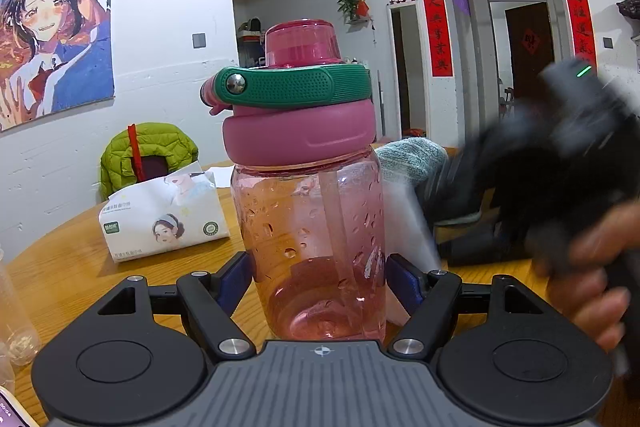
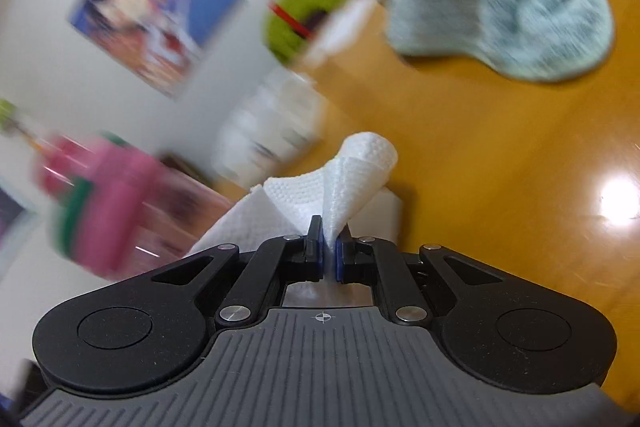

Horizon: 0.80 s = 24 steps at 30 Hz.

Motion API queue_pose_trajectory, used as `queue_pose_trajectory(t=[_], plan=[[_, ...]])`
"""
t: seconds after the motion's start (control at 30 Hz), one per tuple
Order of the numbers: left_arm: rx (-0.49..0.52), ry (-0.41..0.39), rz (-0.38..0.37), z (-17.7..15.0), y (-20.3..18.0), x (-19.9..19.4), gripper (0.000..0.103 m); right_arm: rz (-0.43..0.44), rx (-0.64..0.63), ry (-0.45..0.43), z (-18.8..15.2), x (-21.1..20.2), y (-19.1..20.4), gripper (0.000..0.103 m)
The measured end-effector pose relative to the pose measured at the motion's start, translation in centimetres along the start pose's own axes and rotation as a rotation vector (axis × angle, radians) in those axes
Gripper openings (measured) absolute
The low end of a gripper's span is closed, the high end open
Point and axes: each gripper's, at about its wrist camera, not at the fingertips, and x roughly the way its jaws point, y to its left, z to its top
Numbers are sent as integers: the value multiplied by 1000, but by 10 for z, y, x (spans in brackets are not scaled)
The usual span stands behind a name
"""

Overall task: Clean container
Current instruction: 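Rotate the bottle in the left gripper while the right gripper keeps wiping it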

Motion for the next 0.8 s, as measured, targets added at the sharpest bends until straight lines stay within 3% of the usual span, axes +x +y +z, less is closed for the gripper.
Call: queue_pose_trajectory(t=[0.27, 0.33, 0.4, 0.5, 0.6, 0.8], plan=[[2, -1, 1, -1, 0, 1, 71, 72, -14, -40, 6, -4, 6, 11], [2, -1, 1, -1, 0, 1, 71, -6, 2, 13, 5, 6, 0, 11], [2, -1, 1, -1, 0, 1, 71, -162, 43, 131, 2, 28, -16, 10], [2, 0, 1, 0, 0, 1, 71, -236, 60, 201, 1, 40, -26, 10], [6, -1, -2, 0, 1, 2, 72, -127, 52, 126, 7, 33, -18, 10], [9, 5, -71, 2, 11, 14, 72, -75, 50, 68, 13, 38, -14, 10]])
